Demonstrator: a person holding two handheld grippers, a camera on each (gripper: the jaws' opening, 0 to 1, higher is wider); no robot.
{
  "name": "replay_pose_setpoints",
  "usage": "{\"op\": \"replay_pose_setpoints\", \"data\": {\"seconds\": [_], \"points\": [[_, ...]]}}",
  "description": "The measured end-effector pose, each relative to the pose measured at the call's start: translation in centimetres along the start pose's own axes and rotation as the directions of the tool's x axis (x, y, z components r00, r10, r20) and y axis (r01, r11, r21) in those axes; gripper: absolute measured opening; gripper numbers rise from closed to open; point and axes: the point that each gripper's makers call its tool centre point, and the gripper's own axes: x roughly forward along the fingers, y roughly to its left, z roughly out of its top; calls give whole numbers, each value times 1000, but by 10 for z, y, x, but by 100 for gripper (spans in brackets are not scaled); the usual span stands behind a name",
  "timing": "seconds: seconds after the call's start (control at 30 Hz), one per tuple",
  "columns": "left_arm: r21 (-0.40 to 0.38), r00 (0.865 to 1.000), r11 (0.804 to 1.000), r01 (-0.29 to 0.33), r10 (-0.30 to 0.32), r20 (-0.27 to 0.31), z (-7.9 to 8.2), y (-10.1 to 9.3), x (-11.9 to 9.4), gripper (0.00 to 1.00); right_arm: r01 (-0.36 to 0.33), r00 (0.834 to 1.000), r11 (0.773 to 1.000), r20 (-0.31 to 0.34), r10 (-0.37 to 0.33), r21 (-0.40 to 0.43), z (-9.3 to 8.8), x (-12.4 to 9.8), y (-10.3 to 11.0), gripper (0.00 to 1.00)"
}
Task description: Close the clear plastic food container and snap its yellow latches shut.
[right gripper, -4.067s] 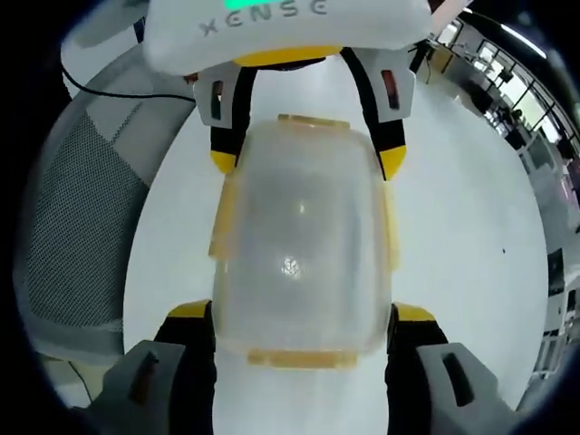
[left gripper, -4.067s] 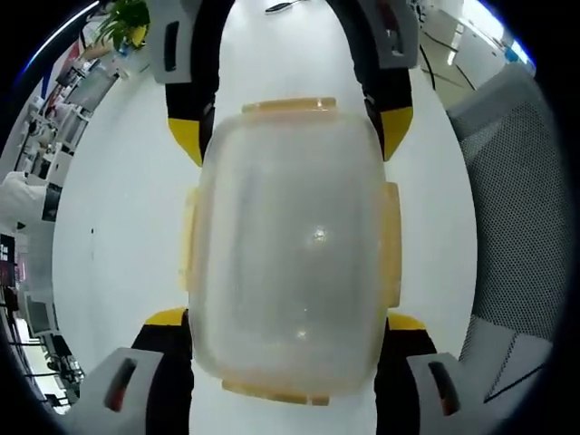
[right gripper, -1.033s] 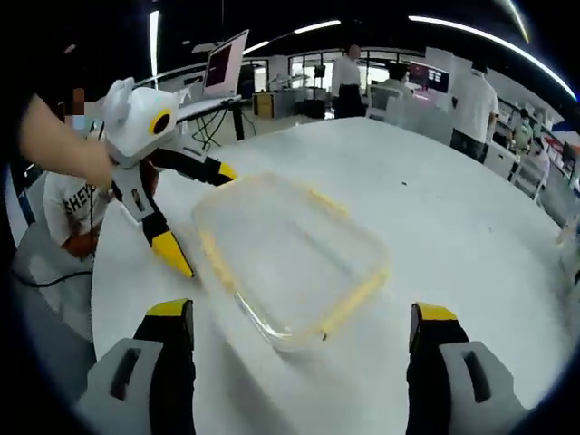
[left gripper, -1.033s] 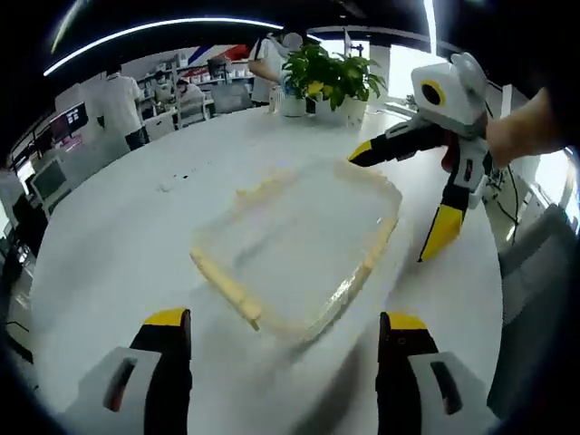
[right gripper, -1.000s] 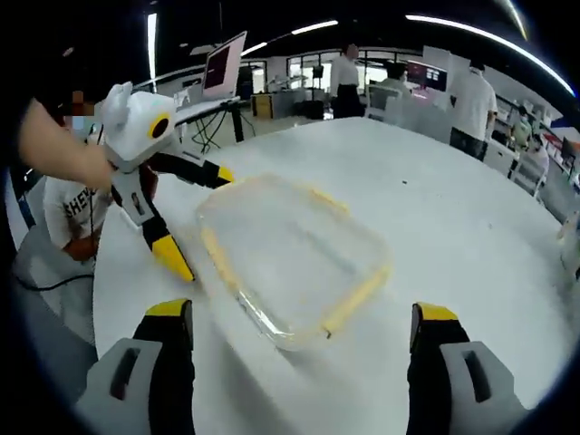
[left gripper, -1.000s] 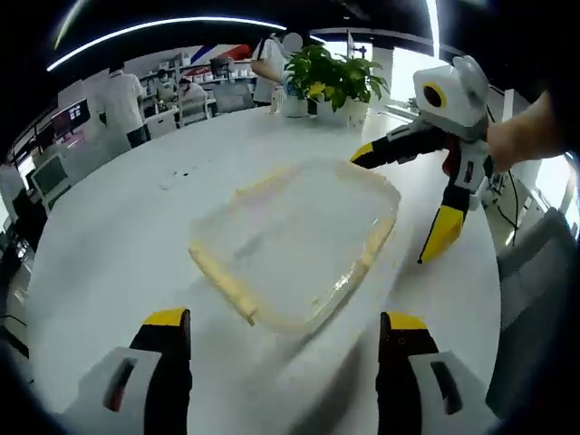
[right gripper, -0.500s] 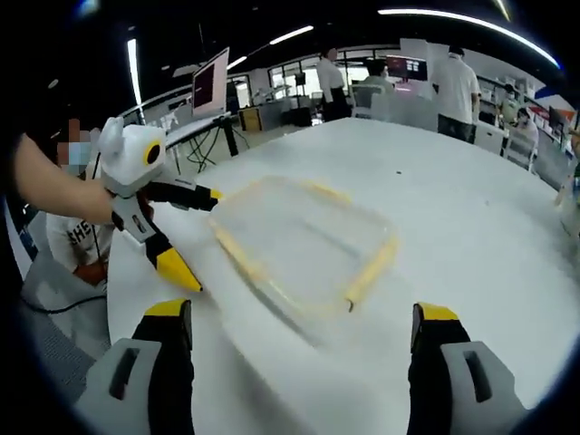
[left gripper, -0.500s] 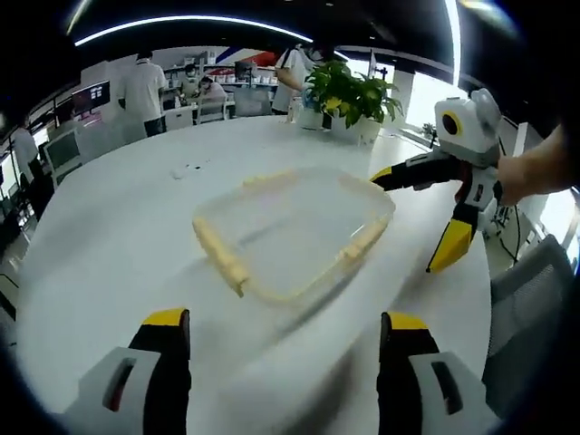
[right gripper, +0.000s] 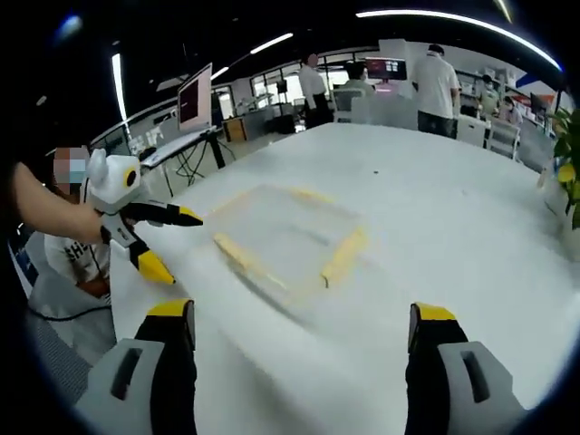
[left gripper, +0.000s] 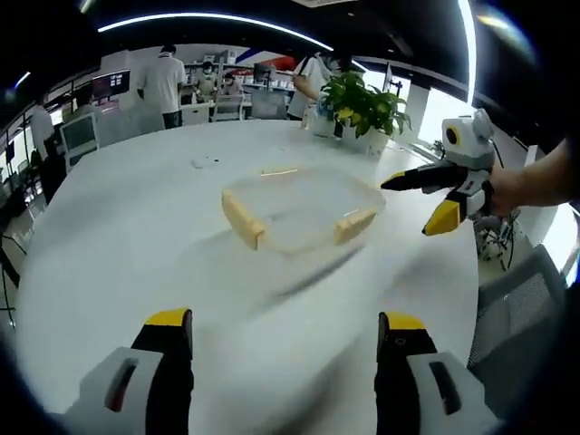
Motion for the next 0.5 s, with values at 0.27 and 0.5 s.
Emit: {"op": "replay_pose_setpoints", "data": {"seconds": [0.27,0.5], "points": [[-119,999,993,-3,7,35,-9,-7,-22,80,27,999,997,17,-29,69,-11,-29,2,93],[-186,999,982,-17,22,23,-23,-4,-40,80,29,999,994,27,-32,108,-17,-53,12,90]]}}
